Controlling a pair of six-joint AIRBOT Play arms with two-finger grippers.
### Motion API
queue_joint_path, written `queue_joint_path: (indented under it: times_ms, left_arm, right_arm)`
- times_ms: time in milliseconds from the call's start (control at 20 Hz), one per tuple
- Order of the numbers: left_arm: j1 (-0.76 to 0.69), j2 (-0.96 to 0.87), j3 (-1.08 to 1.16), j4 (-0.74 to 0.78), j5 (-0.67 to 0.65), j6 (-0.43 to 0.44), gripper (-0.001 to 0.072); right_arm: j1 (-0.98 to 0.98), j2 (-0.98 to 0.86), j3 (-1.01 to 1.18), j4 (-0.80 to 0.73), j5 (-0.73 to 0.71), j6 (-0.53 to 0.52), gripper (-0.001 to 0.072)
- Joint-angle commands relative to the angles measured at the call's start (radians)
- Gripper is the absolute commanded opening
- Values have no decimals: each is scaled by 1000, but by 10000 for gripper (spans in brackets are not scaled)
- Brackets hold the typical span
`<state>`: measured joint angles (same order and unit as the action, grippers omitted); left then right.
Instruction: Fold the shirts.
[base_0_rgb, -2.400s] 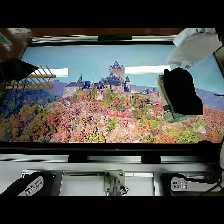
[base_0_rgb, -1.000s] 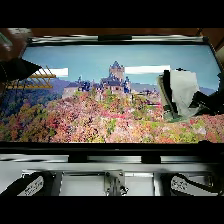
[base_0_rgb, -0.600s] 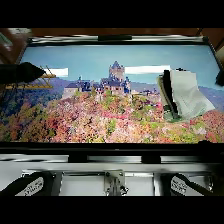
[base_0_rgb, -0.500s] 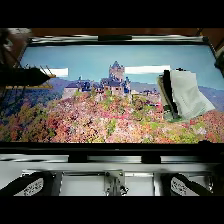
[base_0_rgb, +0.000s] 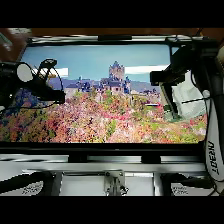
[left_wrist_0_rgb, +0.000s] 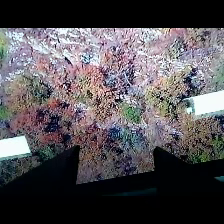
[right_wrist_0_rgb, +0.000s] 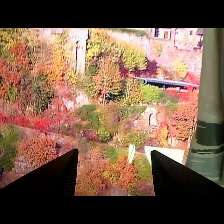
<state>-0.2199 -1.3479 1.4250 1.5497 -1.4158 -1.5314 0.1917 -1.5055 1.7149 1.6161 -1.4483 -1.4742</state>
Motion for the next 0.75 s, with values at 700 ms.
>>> queue_joint_path:
  times_ms: [700]
  left_arm:
    - [-11,-31,-3,21,-24,-26,551]
  right_arm:
    - [35,-49,2,-2,-28,-4,545]
